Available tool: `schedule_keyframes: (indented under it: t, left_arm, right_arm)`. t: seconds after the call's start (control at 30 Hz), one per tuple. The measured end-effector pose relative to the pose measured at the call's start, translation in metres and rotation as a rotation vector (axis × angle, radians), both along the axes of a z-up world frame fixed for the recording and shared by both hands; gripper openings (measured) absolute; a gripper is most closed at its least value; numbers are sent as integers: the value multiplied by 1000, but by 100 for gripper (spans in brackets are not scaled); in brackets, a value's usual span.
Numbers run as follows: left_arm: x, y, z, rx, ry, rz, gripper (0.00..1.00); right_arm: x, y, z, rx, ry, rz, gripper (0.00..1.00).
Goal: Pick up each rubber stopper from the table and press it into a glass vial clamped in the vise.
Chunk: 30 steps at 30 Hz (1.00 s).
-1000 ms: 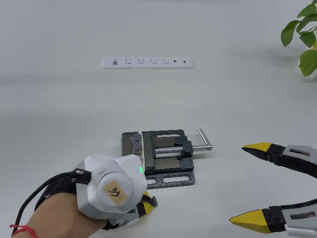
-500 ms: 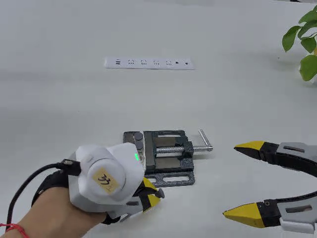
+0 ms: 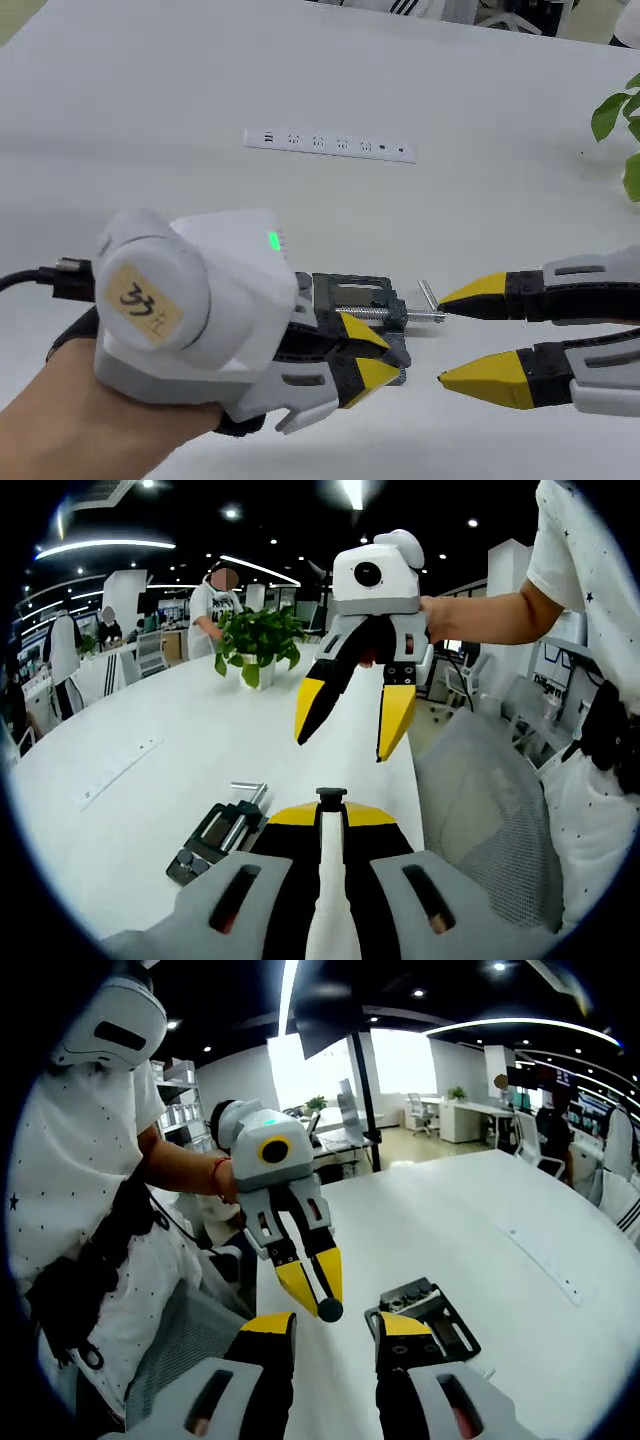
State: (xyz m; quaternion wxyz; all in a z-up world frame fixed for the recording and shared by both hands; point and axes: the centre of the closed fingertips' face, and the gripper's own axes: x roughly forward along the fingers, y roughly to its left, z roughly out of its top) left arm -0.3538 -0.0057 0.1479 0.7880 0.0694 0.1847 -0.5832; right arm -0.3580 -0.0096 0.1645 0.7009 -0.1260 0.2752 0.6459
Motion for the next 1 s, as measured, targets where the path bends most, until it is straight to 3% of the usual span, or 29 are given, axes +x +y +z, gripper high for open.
schedule_keyframes:
  t: [0.33,0.47,1.0]
  left_arm:
    - [-12,-2,25,-60,-23,-11,4]
    - [-15,0,27,-61,-36,-12,4]
    - [-25,8,31,-62,-61,-32,4]
  right_arm:
    - [-12,16,10,-38,-2,109,13]
    - [-16,19,12,-39,-2,132,8]
    - [-31,27,16,-58,-9,185,8]
